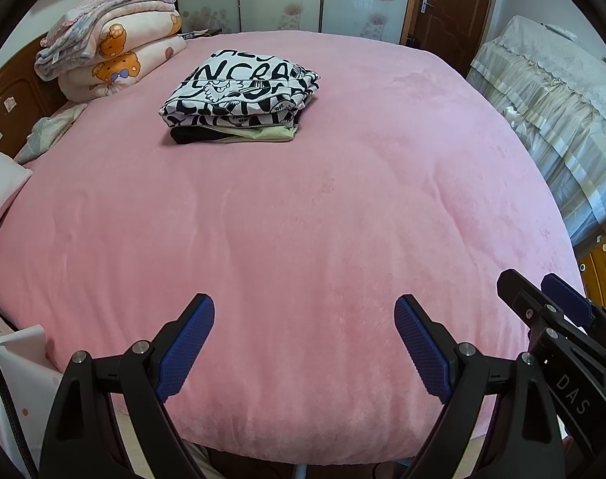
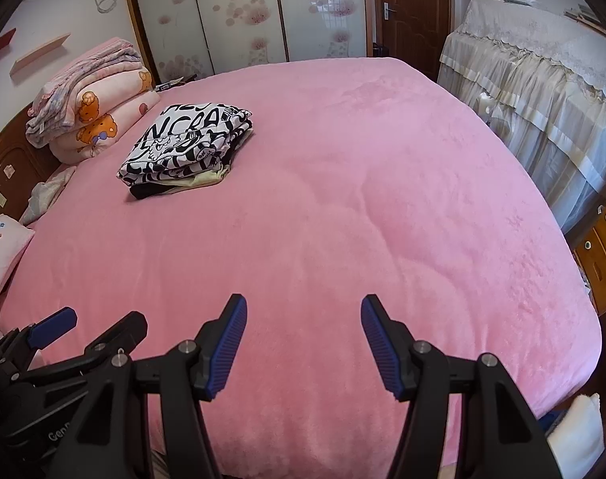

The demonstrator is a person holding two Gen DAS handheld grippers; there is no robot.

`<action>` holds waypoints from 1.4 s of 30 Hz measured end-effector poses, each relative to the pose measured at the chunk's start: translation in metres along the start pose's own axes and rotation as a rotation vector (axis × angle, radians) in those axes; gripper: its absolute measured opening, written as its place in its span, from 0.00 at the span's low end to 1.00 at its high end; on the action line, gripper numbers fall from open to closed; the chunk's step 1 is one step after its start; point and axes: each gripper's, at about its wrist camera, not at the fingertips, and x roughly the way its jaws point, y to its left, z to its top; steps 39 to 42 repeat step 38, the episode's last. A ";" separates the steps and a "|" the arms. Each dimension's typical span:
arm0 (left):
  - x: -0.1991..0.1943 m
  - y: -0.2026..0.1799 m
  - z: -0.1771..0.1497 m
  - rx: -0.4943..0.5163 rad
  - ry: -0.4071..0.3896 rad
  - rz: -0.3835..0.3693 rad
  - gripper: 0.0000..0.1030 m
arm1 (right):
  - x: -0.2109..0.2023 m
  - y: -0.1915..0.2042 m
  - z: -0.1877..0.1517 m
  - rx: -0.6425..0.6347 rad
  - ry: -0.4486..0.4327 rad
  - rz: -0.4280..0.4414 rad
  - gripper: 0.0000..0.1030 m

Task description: Fold large clothes

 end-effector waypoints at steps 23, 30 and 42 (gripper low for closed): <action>0.005 0.003 -0.002 -0.002 0.012 -0.003 0.88 | 0.002 -0.002 -0.003 0.003 0.005 0.001 0.58; 0.006 0.003 -0.003 -0.002 0.017 -0.002 0.88 | 0.003 -0.001 -0.005 0.004 0.009 0.001 0.58; 0.007 0.005 -0.004 -0.002 0.020 0.004 0.88 | 0.006 0.001 -0.010 0.005 0.012 -0.001 0.58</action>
